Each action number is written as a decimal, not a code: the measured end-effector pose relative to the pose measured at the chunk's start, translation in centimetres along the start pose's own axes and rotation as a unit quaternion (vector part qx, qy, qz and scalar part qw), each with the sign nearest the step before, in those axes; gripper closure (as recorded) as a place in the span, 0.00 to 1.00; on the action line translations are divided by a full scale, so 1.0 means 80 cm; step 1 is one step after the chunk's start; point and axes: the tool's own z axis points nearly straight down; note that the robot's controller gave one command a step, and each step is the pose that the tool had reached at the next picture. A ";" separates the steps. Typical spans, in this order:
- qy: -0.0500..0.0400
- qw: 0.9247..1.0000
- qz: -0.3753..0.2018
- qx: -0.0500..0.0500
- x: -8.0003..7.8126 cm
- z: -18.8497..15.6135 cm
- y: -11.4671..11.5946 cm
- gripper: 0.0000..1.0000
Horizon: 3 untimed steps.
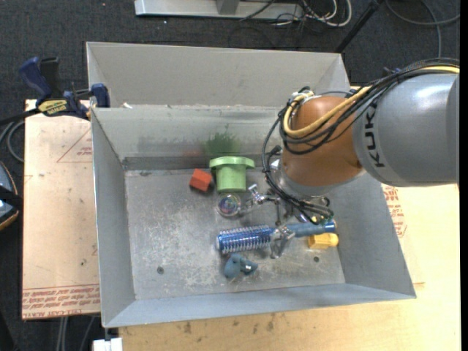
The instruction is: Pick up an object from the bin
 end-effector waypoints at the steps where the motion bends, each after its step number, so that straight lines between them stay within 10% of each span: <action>1: -0.002 0.999 -0.045 0.001 -0.005 0.031 0.006 0.00; 2: 0.000 0.999 -0.043 0.000 -0.006 0.027 0.005 0.00; 3: -0.003 0.999 -0.042 0.002 -0.009 0.024 0.004 1.00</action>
Offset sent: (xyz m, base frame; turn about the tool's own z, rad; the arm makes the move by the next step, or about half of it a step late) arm -0.0032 0.0056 -0.0299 -0.0938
